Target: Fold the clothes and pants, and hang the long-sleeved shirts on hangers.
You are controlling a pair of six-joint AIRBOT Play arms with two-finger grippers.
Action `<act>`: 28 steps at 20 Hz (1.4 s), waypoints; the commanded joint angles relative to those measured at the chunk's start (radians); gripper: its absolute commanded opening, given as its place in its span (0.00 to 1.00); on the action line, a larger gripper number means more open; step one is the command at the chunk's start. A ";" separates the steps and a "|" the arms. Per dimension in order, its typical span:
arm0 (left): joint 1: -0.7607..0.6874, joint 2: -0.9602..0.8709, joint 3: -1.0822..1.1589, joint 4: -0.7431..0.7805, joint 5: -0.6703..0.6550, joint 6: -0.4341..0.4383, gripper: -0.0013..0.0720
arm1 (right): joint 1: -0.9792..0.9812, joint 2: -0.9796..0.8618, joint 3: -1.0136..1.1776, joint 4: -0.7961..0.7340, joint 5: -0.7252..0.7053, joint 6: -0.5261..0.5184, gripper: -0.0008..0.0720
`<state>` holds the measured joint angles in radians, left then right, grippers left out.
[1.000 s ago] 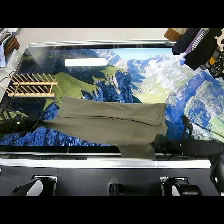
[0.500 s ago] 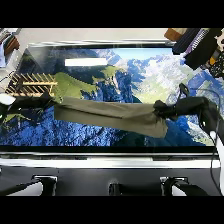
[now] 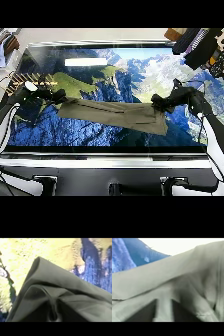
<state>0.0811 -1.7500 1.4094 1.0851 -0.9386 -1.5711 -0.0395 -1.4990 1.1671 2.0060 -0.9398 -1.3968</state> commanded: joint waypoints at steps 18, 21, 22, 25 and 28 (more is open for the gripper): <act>0.044 0.252 0.119 0.177 -0.267 0.014 0.98 | -0.497 -0.195 0.000 0.391 -0.446 -0.562 0.96; 0.044 0.252 0.119 0.177 -0.267 0.014 0.98 | -0.497 -0.212 0.000 0.406 -0.419 -0.579 0.96; 0.044 0.252 0.119 0.177 -0.267 0.014 0.98 | -0.497 -0.214 0.000 0.414 -0.412 -0.580 0.96; 0.044 0.252 0.119 0.176 -0.266 0.014 0.98 | -0.497 -0.214 0.000 0.415 -0.360 -0.566 0.96; 0.044 0.251 0.119 0.176 -0.266 0.014 0.98 | -0.491 -0.220 0.000 0.418 -0.333 -0.555 0.96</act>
<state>0.1242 -1.4990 1.5280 1.2602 -1.2030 -1.5558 -0.5358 -1.7119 1.1671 2.4161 -1.3056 -1.9602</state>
